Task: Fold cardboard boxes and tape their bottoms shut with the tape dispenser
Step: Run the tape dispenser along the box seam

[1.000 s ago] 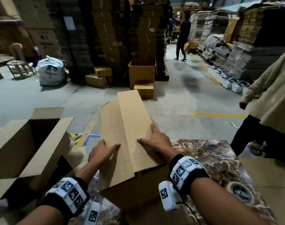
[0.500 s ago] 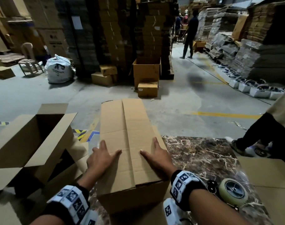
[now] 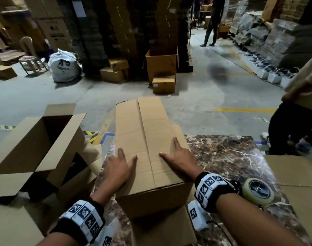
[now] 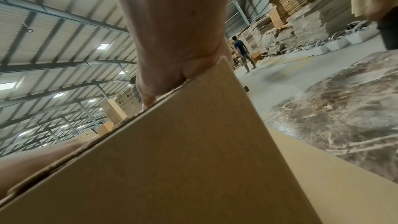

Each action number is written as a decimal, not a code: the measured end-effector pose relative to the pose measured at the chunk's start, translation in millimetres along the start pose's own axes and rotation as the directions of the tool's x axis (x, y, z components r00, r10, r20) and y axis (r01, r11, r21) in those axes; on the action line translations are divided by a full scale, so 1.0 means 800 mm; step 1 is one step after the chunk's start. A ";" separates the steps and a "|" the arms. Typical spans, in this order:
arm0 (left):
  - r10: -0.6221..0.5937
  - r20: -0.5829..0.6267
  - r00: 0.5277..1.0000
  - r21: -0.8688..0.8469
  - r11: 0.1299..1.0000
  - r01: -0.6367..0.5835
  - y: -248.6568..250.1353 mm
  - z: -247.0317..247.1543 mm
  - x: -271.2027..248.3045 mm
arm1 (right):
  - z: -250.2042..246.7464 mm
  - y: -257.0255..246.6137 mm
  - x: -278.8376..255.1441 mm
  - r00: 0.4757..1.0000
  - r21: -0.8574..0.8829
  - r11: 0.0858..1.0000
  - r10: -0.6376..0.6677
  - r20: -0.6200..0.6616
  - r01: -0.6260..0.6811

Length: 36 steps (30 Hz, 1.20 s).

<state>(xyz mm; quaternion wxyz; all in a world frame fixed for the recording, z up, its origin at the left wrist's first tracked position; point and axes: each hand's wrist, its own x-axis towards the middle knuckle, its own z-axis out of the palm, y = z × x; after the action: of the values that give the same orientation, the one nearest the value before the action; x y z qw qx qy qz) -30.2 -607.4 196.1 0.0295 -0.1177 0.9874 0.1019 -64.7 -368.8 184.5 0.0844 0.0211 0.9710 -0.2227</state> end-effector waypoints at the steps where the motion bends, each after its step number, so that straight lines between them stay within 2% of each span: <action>1: 0.005 0.015 1.000 -0.003 1.000 -0.005 0.001 0.005 -0.009 | 0.000 0.003 -0.002 1.000 0.001 1.000 0.003 0.002 -0.003; 3: 0.115 -0.001 0.993 -0.007 0.993 -0.116 0.004 0.021 -0.021 | -0.003 0.006 -0.008 1.000 0.011 1.000 -0.005 0.011 0.005; 4: 0.243 -0.045 0.969 -0.011 0.970 -0.244 0.008 0.029 -0.024 | -0.005 0.006 -0.010 1.000 0.031 0.999 -0.020 0.023 0.020; 5: 0.406 -0.078 0.911 -0.010 0.913 -0.408 0.014 0.034 -0.026 | -0.007 0.007 -0.013 0.998 0.068 0.997 -0.035 0.044 0.032; 6: 0.562 -0.071 0.824 0.013 0.826 -0.563 0.023 0.035 -0.028 | -0.008 0.011 -0.019 0.997 0.127 0.991 -0.044 0.071 0.035; 7: 0.678 -0.012 0.735 0.057 0.735 -0.676 0.032 0.036 -0.030 | -0.008 0.017 -0.025 0.994 0.197 0.979 -0.060 0.086 0.042; 8: 0.744 0.072 0.664 0.106 0.657 -0.747 0.045 0.036 -0.033 | -0.008 0.027 -0.034 0.994 0.261 0.964 -0.072 0.086 0.047; 9: 0.756 0.164 0.634 0.154 0.615 -0.773 0.052 0.034 -0.034 | -0.005 0.036 -0.042 0.994 0.318 0.946 -0.082 0.074 0.055; 10: 0.744 0.237 0.625 0.197 0.593 -0.780 0.059 0.031 -0.034 | -0.004 0.045 -0.053 0.996 0.372 0.926 -0.080 0.043 0.059; 12: 0.723 0.262 0.639 0.222 0.599 -0.769 0.070 0.031 -0.030 | 0.003 0.071 -0.074 0.999 0.485 0.873 -0.027 -0.033 0.040; 14: 0.705 0.238 0.668 0.193 0.640 -0.744 0.085 0.035 -0.028 | 0.010 0.104 -0.094 0.991 0.593 0.803 0.112 -0.066 -0.051; 17: 0.664 0.243 0.707 0.182 0.685 -0.706 0.120 0.045 -0.024 | 0.023 0.173 -0.121 0.933 0.603 0.771 0.340 -0.120 -0.203; 20: 0.634 0.226 0.740 0.162 0.725 -0.670 0.154 0.051 -0.023 | 0.032 0.248 -0.158 0.798 0.573 0.719 0.576 -0.176 -0.393; 23: 0.623 0.215 0.752 0.176 0.733 -0.657 0.170 0.057 -0.018 | 0.046 0.312 -0.197 0.634 0.487 0.605 0.763 -0.128 -0.629; 25: 0.623 0.203 0.756 0.200 0.729 -0.654 0.169 0.058 -0.016 | 0.060 0.339 -0.213 0.586 0.430 0.544 0.809 -0.041 -0.721; 29: 0.613 0.208 0.762 0.220 0.730 -0.647 0.170 0.060 -0.014 | 0.086 0.374 -0.215 0.612 0.503 0.471 0.776 0.155 -0.725; 31: 0.610 0.210 0.764 0.216 0.733 -0.645 0.172 0.061 -0.014 | 0.093 0.377 -0.206 0.620 0.647 0.365 0.755 0.216 -0.670; 32: 0.609 0.212 0.764 0.214 0.734 -0.644 0.172 0.061 -0.015 | 0.096 0.377 -0.200 0.623 0.738 0.258 0.734 0.270 -0.624; 33: 0.608 0.218 0.763 0.210 0.735 -0.645 0.172 0.060 -0.015 | 0.097 0.376 -0.192 0.640 0.809 0.110 0.677 0.364 -0.577; 35: 0.607 0.230 0.761 0.197 0.737 -0.647 0.173 0.059 -0.018 | 0.085 0.361 -0.176 0.698 0.837 -0.180 0.478 0.534 -0.517; 36: 0.607 0.243 0.757 0.181 0.738 -0.650 0.173 0.058 -0.017 | 0.074 0.351 -0.166 0.713 0.823 -0.276 0.412 0.568 -0.497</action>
<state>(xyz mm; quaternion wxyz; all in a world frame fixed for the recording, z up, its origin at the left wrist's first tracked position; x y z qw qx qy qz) -48.2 -463.2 178.6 0.0912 0.2371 0.9671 -0.0119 97.2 -142.1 34.6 0.1494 0.4322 0.4163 -0.7858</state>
